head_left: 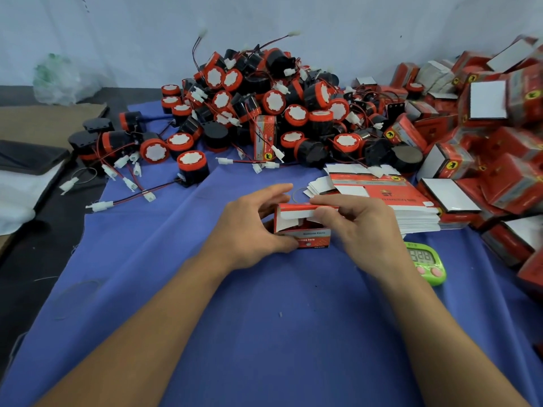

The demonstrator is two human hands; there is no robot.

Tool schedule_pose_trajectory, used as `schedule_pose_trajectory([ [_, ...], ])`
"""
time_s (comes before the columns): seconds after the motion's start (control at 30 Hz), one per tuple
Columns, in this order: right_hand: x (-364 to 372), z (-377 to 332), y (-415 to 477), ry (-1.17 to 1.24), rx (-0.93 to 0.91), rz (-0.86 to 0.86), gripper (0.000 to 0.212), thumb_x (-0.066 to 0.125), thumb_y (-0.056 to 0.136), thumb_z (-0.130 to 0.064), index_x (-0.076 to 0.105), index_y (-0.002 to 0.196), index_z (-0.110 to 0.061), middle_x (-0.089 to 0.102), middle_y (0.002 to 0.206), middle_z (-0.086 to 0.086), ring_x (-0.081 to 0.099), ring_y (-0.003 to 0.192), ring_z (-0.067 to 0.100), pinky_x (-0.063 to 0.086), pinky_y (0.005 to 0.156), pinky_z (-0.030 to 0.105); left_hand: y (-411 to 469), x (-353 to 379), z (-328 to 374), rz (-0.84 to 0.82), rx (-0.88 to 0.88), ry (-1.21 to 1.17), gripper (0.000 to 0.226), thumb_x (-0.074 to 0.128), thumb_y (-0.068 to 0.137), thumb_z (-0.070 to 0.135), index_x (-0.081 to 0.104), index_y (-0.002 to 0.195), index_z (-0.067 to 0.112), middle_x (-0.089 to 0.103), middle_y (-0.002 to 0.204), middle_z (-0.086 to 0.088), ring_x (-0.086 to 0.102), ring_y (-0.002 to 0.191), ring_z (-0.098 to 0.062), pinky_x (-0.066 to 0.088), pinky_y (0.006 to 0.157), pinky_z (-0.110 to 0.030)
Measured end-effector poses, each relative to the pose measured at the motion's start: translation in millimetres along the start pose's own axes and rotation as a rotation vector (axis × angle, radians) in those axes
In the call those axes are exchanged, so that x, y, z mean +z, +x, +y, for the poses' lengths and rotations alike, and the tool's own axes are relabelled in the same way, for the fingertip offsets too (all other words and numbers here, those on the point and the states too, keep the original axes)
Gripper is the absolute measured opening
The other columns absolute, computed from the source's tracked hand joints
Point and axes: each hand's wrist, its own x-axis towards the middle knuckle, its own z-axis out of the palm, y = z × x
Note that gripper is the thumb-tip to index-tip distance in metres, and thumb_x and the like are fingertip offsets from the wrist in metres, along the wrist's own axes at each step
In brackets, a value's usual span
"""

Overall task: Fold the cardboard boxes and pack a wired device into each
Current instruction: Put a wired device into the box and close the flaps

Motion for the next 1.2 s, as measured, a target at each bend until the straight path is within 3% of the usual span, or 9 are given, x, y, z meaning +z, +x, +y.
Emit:
schedule_pose_trajectory([
  [0.1, 2, -1, -2, 0.078, 0.040, -0.004, 0.020, 0.078, 0.087, -0.026, 0.081, 0.105, -0.035, 0.076, 0.106, -0.021, 0.069, 0.103, 0.000, 0.056, 0.092, 0.028, 0, 3, 2, 0.057, 0.004, 0.061, 0.085, 0.094, 0.059, 0.039, 0.063, 0.139, 0.041, 0.068, 0.128, 0.023, 0.062, 0.118, 0.010, 0.051, 0.106, -0.024],
  [0.2, 6, -3, -3, 0.135, 0.051, -0.017, 0.027, 0.078, 0.086, -0.015, 0.081, 0.103, -0.037, 0.073, 0.120, -0.017, 0.062, 0.114, -0.009, 0.050, 0.098, 0.019, 1, 5, 3, 0.085, 0.012, 0.082, 0.074, 0.096, 0.066, 0.039, 0.068, 0.134, 0.038, 0.070, 0.127, 0.020, 0.063, 0.115, 0.008, 0.050, 0.100, -0.015],
  [0.27, 8, -5, -4, 0.103, 0.020, 0.009, 0.032, 0.078, 0.086, -0.010, 0.080, 0.099, -0.039, 0.074, 0.115, -0.017, 0.059, 0.117, -0.011, 0.043, 0.099, 0.010, 1, 6, 3, 0.091, 0.021, 0.095, 0.068, 0.095, 0.069, 0.041, 0.069, 0.132, 0.038, 0.071, 0.123, 0.020, 0.063, 0.112, 0.009, 0.048, 0.093, -0.007],
  [0.4, 15, -6, -9, 0.009, -0.023, 0.074, 0.027, 0.079, 0.086, -0.009, 0.082, 0.101, -0.032, 0.074, 0.104, -0.019, 0.059, 0.113, -0.010, 0.036, 0.093, 0.000, 1, 1, 5, 0.045, 0.011, 0.018, 0.056, 0.079, 0.076, 0.055, 0.072, 0.129, 0.040, 0.072, 0.122, 0.022, 0.062, 0.115, 0.009, 0.049, 0.095, -0.011],
  [0.57, 22, -6, -15, -0.039, -0.024, 0.113, 0.023, 0.075, 0.091, -0.020, 0.080, 0.108, -0.035, 0.074, 0.111, -0.021, 0.060, 0.115, -0.011, 0.042, 0.100, 0.010, 3, -3, 3, 0.048, 0.040, -0.053, 0.027, 0.077, 0.094, 0.031, 0.075, 0.117, 0.043, 0.075, 0.113, 0.023, 0.066, 0.111, 0.008, 0.051, 0.092, -0.012],
  [0.7, 24, -5, -19, -0.067, -0.049, 0.104, 0.025, 0.072, 0.094, -0.019, 0.079, 0.114, -0.032, 0.073, 0.117, -0.019, 0.054, 0.117, -0.018, 0.034, 0.101, 0.001, 3, -5, 3, 0.018, 0.049, -0.085, 0.025, 0.076, 0.093, 0.035, 0.072, 0.112, 0.051, 0.073, 0.114, 0.029, 0.064, 0.114, 0.010, 0.048, 0.091, -0.008],
  [0.8, 21, -3, -20, -0.069, -0.047, 0.034, 0.026, 0.071, 0.095, -0.017, 0.077, 0.116, -0.031, 0.071, 0.123, -0.017, 0.051, 0.127, -0.011, 0.034, 0.110, 0.009, 3, -6, 3, -0.013, 0.028, -0.123, 0.023, 0.074, 0.087, 0.046, 0.073, 0.108, 0.054, 0.069, 0.117, 0.033, 0.057, 0.122, 0.016, 0.044, 0.100, -0.007],
  [0.97, 14, 0, -16, -0.027, -0.028, -0.032, 0.028, 0.069, 0.096, -0.013, 0.078, 0.114, -0.032, 0.072, 0.123, -0.015, 0.052, 0.128, -0.012, 0.037, 0.113, 0.016, 4, -5, 3, -0.017, 0.001, -0.148, 0.027, 0.078, 0.090, 0.033, 0.074, 0.104, 0.056, 0.068, 0.124, 0.026, 0.055, 0.123, 0.017, 0.043, 0.103, -0.010],
  [1.2, 9, 1, -12, -0.011, 0.003, -0.026, 0.028, 0.071, 0.093, -0.009, 0.081, 0.105, -0.032, 0.075, 0.111, -0.018, 0.056, 0.122, -0.013, 0.040, 0.104, 0.007, 3, -2, 6, -0.020, -0.034, -0.239, 0.027, 0.079, 0.091, 0.019, 0.082, 0.104, 0.042, 0.069, 0.130, 0.017, 0.058, 0.123, 0.011, 0.051, 0.102, -0.024],
])
